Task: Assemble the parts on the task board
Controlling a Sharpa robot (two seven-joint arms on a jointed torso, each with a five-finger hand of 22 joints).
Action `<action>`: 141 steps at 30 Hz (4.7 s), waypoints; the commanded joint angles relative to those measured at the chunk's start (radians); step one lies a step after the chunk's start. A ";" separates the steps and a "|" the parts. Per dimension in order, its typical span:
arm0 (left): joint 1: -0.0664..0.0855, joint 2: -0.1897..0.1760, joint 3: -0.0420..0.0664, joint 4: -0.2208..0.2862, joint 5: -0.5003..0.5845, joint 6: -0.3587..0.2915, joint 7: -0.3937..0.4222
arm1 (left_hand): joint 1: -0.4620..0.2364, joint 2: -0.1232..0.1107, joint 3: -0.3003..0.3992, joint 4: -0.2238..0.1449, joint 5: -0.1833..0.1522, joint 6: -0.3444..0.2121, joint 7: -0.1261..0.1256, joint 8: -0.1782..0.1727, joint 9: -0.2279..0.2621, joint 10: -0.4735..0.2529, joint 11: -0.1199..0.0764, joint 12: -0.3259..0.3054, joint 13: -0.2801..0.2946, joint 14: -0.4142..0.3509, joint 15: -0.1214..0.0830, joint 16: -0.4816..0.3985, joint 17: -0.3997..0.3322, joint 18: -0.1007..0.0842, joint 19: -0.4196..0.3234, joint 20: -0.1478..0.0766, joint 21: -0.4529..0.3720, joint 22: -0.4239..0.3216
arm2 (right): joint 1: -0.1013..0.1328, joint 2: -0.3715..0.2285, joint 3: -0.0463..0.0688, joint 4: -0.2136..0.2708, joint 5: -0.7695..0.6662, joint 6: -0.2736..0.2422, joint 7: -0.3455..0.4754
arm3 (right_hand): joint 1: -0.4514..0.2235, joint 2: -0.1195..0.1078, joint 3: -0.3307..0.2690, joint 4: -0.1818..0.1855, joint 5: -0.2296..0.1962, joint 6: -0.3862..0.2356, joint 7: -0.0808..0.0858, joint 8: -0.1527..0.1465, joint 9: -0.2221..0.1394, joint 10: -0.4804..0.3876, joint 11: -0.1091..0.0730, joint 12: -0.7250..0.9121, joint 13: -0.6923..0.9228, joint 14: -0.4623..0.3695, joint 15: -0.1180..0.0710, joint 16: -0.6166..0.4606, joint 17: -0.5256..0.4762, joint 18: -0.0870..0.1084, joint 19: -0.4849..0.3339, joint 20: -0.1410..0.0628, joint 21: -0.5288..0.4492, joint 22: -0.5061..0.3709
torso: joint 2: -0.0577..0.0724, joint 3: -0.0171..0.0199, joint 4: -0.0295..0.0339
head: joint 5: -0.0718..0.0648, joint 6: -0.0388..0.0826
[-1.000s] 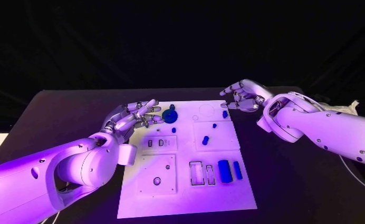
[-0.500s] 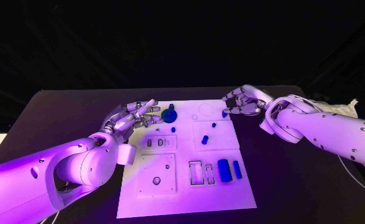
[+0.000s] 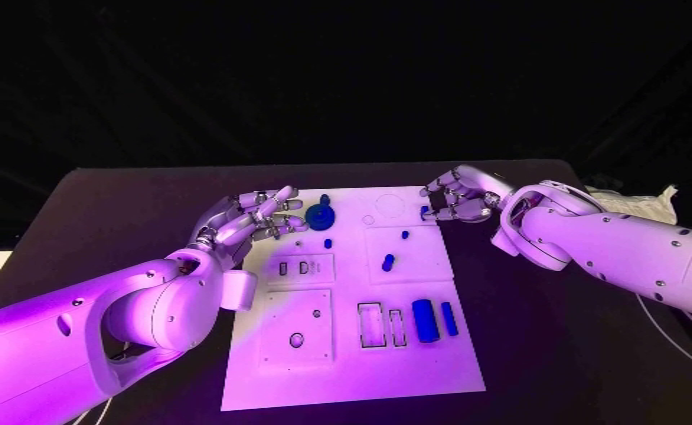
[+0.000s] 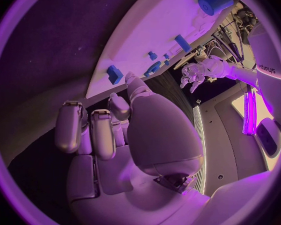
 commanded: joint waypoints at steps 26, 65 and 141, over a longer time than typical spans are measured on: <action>0.000 0.001 0.001 -0.001 0.001 0.020 0.002 | 0.020 0.018 0.009 -0.017 0.006 0.001 -0.005 -0.005 0.000 0.001 -0.005 -0.001 -0.002 -0.010 -0.005 0.006 0.009 0.011 -0.004 -0.001 -0.003 -0.001 | -0.010 0.028 0.000 -0.044 -0.039 0.049 -0.013 | 0.044 0.059 0.026 -0.022 -0.041 0.072 -0.010 0.032 0.008 0.008 -0.013 0.015 0.014 0.067 -0.012 0.010 0.081 -0.012 0.011 -0.010 0.009 0.018 | -0.001 0.0005 0.0010 | -0.001 -0.013; 0.000 -0.001 0.001 -0.001 0.001 0.016 -0.004 | 0.025 0.022 0.013 -0.021 0.006 0.001 -0.005 -0.005 0.000 0.001 -0.004 -0.001 -0.002 -0.012 -0.005 0.006 0.012 0.011 -0.004 -0.001 -0.003 -0.001 | -0.013 0.040 0.000 -0.047 -0.058 0.035 -0.050 | 0.043 0.071 0.050 -0.032 -0.065 0.111 -0.025 0.042 0.017 0.016 -0.026 0.020 0.020 0.070 -0.024 0.014 0.091 -0.014 0.018 -0.022 0.015 0.029 | -0.001 0.0007 0.0001 | -0.006 -0.019; 0.001 -0.001 0.001 -0.060 0.037 0.073 0.012 | 0.039 0.023 0.021 -0.035 0.007 -0.003 -0.006 -0.009 -0.001 -0.002 -0.004 -0.004 -0.004 -0.020 -0.005 0.005 0.020 0.010 -0.008 -0.002 -0.003 -0.001 | -0.089 0.329 -0.019 0.200 -0.466 0.013 -0.431 | -0.045 0.084 0.124 -0.031 -0.113 0.174 -0.062 0.092 0.055 0.039 -0.055 0.037 0.051 0.067 -0.050 -0.001 0.077 -0.013 0.015 -0.047 0.013 0.025 | -0.006 -0.0040 0.0055 | 0.073 -0.064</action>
